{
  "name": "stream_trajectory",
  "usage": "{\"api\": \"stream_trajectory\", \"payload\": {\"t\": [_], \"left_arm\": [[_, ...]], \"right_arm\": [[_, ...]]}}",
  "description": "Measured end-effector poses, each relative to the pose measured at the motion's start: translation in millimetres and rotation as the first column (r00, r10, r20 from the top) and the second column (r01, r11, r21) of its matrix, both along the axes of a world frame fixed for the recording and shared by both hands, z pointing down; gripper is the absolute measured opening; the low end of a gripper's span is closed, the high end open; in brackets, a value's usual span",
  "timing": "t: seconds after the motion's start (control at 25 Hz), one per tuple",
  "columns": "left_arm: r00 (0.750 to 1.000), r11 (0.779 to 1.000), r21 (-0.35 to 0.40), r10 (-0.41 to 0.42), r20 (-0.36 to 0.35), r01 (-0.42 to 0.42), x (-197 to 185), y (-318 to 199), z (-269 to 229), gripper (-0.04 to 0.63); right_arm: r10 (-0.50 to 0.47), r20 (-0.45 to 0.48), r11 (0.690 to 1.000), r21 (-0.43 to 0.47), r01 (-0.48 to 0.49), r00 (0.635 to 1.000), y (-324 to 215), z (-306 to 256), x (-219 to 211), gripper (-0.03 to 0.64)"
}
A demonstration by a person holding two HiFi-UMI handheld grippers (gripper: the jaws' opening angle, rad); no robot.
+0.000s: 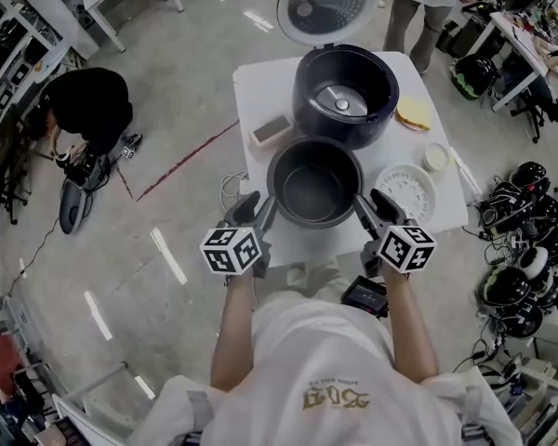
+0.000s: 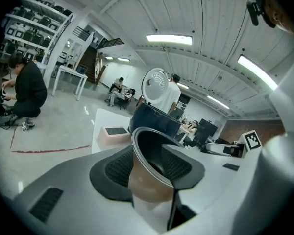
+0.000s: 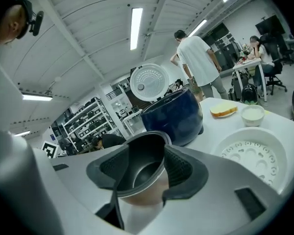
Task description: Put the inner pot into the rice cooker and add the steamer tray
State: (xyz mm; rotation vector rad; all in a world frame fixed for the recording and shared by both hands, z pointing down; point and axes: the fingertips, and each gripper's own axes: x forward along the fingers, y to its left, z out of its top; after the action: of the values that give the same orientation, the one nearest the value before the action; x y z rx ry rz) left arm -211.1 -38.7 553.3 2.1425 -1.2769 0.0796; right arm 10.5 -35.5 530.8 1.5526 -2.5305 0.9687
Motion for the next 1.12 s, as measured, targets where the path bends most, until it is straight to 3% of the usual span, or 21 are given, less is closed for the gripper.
{"api": "stream_trajectory", "payload": {"t": [0.4, 0.72, 0.84, 1.04, 1.12], "left_arm": [[1.000, 0.998, -0.064, -0.018, 0.019, 0.020, -4, -21, 21, 0.193], [1.000, 0.995, -0.099, -0.024, -0.002, 0.023, 4, -34, 33, 0.186], [1.000, 0.994, -0.104, -0.025, -0.016, 0.023, 5, -38, 34, 0.185], [0.999, 0.995, -0.097, -0.026, -0.033, 0.023, 6, -42, 37, 0.184], [0.999, 0.995, -0.094, -0.022, -0.045, 0.018, 9, -44, 38, 0.184]], "right_arm": [[0.015, 0.031, 0.997, -0.075, -0.013, 0.999, -23, 25, 4, 0.218], [0.029, 0.115, 0.990, -0.141, -0.012, 0.993, -38, 45, 9, 0.206], [0.030, 0.174, 0.986, -0.167, -0.001, 0.984, -45, 47, 5, 0.181], [0.076, 0.192, 0.981, -0.189, -0.039, 0.978, -51, 55, 5, 0.081], [0.091, 0.206, 0.981, -0.189, -0.052, 0.974, -53, 56, 5, 0.078]]}}
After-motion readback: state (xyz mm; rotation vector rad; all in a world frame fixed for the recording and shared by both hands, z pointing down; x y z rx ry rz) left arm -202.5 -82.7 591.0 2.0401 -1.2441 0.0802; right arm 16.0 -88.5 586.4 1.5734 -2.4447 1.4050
